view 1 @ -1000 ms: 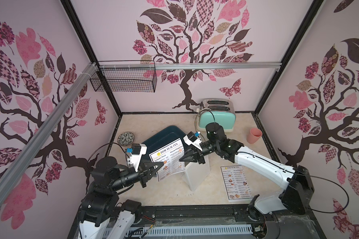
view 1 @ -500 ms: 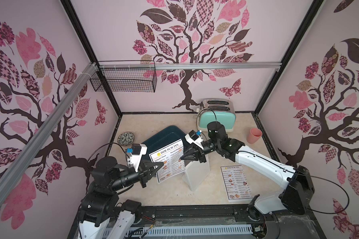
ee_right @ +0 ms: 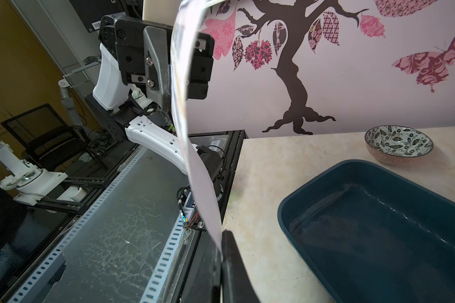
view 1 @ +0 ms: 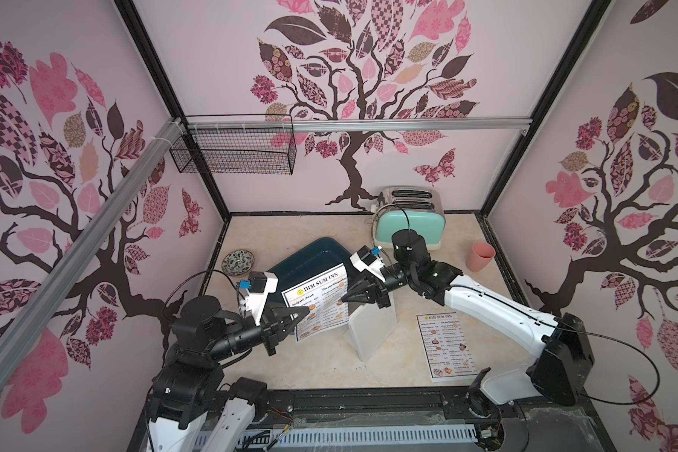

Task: Replace the menus in the menu holders
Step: Pick up the menu from the storage box.

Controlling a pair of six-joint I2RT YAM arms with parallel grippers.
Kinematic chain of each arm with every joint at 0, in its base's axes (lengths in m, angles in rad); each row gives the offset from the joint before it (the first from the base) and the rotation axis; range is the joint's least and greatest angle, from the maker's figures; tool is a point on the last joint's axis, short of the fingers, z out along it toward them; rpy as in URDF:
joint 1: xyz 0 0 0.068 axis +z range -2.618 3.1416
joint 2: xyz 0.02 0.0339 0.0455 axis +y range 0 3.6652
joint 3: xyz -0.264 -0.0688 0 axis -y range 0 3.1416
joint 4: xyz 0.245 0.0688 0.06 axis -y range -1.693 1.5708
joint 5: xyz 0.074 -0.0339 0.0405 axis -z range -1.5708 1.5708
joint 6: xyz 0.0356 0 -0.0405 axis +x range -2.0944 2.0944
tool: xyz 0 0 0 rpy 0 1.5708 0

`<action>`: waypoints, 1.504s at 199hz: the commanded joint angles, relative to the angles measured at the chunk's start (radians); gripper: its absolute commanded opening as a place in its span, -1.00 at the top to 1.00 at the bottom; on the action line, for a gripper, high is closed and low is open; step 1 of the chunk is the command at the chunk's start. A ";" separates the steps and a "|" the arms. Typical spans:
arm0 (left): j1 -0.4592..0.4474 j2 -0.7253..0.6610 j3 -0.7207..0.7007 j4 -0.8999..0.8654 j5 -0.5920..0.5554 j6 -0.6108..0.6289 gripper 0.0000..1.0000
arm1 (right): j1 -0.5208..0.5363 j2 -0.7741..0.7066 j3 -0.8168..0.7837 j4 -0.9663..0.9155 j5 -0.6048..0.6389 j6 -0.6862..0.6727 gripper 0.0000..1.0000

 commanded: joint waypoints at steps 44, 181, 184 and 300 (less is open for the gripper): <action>-0.001 -0.002 0.015 0.008 0.025 -0.022 1.00 | -0.017 -0.003 0.028 -0.036 -0.038 -0.005 0.79; -0.001 -0.006 0.006 0.016 0.003 -0.029 1.00 | -0.027 -0.002 0.037 -0.041 -0.014 -0.033 0.87; -0.001 -0.005 0.007 0.017 0.003 -0.029 1.00 | -0.027 -0.003 0.037 -0.041 -0.014 -0.032 0.88; -0.001 -0.005 0.010 0.000 -0.006 -0.036 1.00 | -0.040 -0.001 0.049 -0.056 -0.058 -0.026 1.00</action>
